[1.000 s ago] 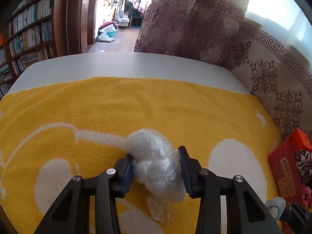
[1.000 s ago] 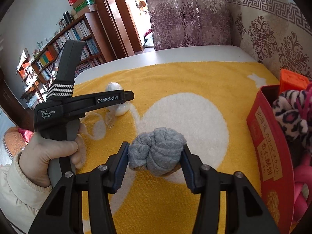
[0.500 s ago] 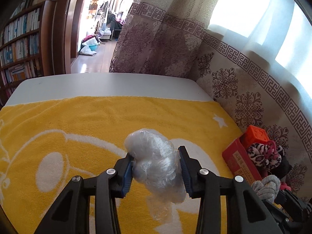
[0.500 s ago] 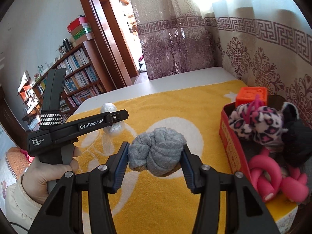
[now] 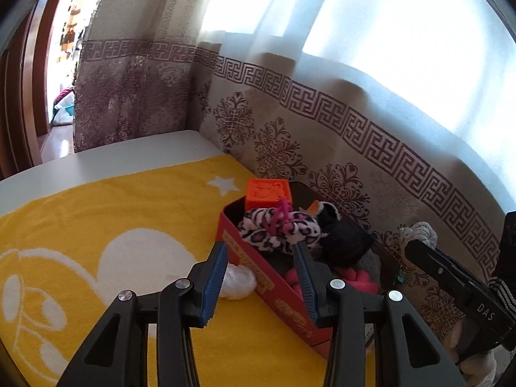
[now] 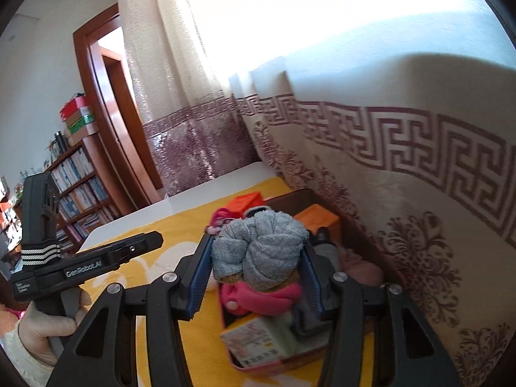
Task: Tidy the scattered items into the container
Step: 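Carry the sock ball and plastic bundle into the tin box and open both grippers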
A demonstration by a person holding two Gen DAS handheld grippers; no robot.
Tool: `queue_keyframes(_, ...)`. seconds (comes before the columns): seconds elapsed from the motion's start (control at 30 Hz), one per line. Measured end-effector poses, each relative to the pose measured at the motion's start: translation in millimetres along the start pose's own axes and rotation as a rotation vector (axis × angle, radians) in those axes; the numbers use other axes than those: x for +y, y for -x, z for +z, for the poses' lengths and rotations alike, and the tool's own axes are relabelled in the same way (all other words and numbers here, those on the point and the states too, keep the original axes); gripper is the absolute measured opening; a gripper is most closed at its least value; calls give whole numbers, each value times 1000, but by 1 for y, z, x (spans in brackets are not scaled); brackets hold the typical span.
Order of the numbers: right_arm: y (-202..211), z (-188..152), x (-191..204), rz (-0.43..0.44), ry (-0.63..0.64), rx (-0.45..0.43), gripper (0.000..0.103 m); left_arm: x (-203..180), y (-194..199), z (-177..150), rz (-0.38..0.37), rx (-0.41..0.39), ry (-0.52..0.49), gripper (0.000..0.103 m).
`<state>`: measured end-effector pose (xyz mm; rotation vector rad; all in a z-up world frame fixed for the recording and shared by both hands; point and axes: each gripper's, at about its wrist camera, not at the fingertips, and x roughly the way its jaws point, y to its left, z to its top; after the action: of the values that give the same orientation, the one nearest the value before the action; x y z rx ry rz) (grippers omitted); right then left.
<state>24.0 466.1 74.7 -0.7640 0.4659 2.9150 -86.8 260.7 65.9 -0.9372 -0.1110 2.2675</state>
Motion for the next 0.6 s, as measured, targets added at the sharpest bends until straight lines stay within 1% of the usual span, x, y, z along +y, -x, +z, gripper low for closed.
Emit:
queue_keyframes(0.1,6,-5,-18,-17,-32,2,55,-1,-7,0,44,4,-4,44)
queue_keyframes(0.2,6,-8,-26,-13,-38,10,55,20,-15,-4,93,20,41,45)
queue_keyframes(0.23,5,-9,-28,-12,-40,14,55,29,-17,-7,109,28,61,48)
queue_keyframes(0.27,2,-10,-30,-11,-44,19,55,37,-20,-9,125,36,78,58)
queue_keyframes(0.3,0,-12,-32,-10,-49,26,55,43,-23,-12,136,46,91,62)
queue_keyframes(0.33,-2,-13,-34,-11,-54,34,55,48,-27,-15,139,60,100,62)
queue_keyframes(0.4,-6,-16,-38,-13,-62,46,55,53,-35,-21,123,91,117,62)
queue_keyframes(0.47,-9,-19,-39,-13,-64,54,55,50,-42,-25,82,114,124,63)
queue_keyframes(0.5,-10,-19,-39,-13,-64,55,55,48,-46,-27,66,121,115,72)
queue_keyframes(0.53,-11,-19,-40,-13,-64,57,55,43,-49,-28,60,125,98,79)
queue_keyframes(0.57,-11,-19,-40,-11,-63,58,55,39,-52,-29,60,125,79,83)
queue_keyframes(0.6,-12,-20,-39,-11,-61,59,55,36,-56,-31,63,130,56,83)
